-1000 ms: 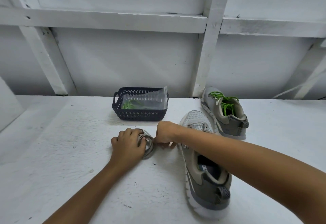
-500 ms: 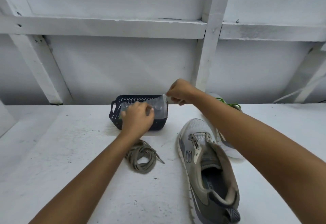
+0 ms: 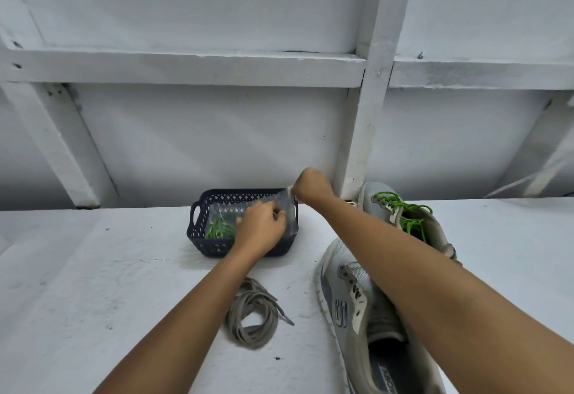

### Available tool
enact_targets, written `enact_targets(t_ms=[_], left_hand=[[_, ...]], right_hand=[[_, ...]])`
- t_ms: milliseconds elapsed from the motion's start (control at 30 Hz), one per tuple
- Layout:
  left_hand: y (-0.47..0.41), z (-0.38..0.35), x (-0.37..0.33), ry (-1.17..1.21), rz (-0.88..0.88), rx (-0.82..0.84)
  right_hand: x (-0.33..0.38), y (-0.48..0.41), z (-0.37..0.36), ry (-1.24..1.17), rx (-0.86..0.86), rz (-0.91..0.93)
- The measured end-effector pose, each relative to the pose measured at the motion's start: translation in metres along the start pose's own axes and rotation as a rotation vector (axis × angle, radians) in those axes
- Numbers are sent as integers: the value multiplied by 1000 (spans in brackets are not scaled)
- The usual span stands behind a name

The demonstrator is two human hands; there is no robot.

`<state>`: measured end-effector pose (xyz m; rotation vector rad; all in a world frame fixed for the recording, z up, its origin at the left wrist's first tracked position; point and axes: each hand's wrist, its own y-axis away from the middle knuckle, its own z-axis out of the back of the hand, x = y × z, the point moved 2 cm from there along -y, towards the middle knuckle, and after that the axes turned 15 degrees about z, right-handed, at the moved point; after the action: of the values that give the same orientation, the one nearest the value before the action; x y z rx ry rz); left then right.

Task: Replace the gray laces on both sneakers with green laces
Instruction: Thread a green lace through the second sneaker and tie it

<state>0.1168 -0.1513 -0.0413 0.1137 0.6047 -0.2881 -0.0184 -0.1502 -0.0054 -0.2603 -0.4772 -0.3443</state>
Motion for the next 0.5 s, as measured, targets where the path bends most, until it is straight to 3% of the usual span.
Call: enact_targets(t_ms=[200, 367, 500], left_hand=[[4, 1, -3, -2, 7, 13], [2, 2, -2, 55, -4, 17], [5, 7, -3, 176, 3, 21]], right_hand=[[-2, -1, -8, -34, 54, 27], [6, -1, -14, 74, -36, 66], [17, -4, 0, -54, -87, 102]])
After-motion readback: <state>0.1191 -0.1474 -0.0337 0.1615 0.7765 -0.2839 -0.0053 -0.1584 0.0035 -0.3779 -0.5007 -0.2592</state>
